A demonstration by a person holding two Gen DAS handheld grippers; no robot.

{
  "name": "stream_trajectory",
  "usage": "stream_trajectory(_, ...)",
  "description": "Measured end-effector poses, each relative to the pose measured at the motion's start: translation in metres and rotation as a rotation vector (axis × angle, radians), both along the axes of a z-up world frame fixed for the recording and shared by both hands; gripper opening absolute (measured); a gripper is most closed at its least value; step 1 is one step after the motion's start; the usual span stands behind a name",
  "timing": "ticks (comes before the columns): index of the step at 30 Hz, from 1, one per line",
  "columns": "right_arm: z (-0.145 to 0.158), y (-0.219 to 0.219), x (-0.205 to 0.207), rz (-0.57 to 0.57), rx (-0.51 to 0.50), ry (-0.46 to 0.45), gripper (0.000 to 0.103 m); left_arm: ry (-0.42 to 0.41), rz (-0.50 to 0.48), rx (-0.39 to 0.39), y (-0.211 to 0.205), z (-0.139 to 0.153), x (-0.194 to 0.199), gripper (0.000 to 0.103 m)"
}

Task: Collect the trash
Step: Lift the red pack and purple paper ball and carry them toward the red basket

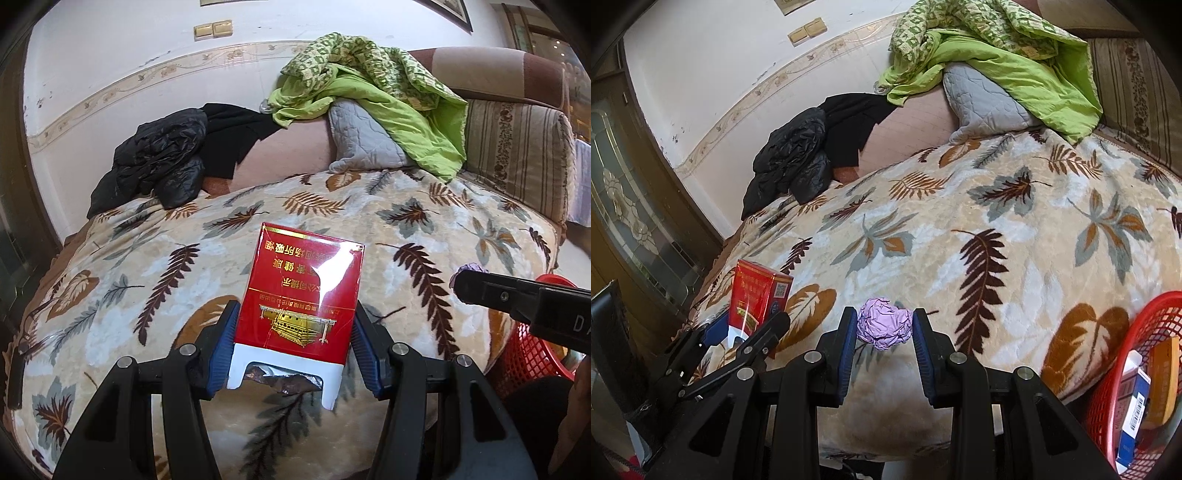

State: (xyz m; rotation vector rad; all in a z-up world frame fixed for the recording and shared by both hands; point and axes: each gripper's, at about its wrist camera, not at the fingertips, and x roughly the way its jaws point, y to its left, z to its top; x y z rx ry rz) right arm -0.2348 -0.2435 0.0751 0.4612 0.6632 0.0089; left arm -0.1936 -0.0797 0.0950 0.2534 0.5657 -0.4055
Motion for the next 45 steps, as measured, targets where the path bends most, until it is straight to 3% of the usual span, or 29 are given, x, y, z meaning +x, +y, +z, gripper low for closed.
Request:
stream_trajectory(25,-0.001,-0.038,-0.037,-0.076,0.09,-0.003,0.032,0.0,-0.101,0.036,-0.029,0.001,-0.027,0.057)
stream_trajectory(45,0.004,-0.126,-0.102,-0.297,0.134,-0.023,0.032,-0.01,-0.212,0.068,-0.074,0.011,-0.039,0.057)
